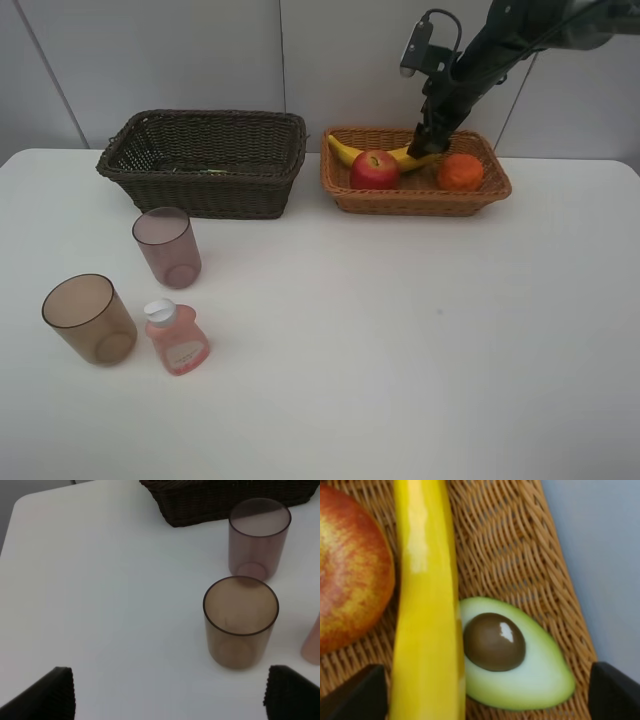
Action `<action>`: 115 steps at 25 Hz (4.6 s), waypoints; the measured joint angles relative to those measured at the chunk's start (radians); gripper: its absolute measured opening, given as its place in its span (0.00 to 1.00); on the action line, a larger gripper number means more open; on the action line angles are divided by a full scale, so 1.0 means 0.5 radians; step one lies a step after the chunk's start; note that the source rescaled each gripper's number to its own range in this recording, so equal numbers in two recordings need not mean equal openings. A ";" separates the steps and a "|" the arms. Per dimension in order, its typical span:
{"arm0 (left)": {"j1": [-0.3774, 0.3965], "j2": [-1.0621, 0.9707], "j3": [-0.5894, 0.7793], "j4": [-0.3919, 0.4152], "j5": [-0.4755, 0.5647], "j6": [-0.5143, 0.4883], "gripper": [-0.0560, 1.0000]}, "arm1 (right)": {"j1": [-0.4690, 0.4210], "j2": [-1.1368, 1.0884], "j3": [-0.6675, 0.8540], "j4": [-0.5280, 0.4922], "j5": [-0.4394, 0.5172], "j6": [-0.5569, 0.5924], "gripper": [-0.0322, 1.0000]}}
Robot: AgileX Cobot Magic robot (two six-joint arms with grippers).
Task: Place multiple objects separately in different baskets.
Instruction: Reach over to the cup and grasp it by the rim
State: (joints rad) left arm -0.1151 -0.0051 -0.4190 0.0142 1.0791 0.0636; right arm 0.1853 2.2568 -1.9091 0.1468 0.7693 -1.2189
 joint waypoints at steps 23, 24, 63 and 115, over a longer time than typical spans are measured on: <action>0.000 0.000 0.000 0.000 0.000 0.000 1.00 | 0.000 -0.088 -0.002 0.055 0.174 0.090 0.76; 0.000 0.000 0.000 0.000 0.000 0.000 1.00 | 0.000 -0.092 -0.002 0.055 0.187 0.095 0.78; 0.000 0.000 0.000 0.000 0.000 0.000 1.00 | 0.134 -0.899 0.015 -0.320 0.883 1.783 0.85; 0.000 0.000 0.000 0.000 0.000 0.000 1.00 | -0.377 -4.412 2.692 -0.264 0.770 2.402 0.85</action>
State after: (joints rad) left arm -0.1151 -0.0051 -0.4190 0.0142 1.0791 0.0636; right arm -0.0035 0.0509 -0.5633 0.0147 1.1541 -0.0181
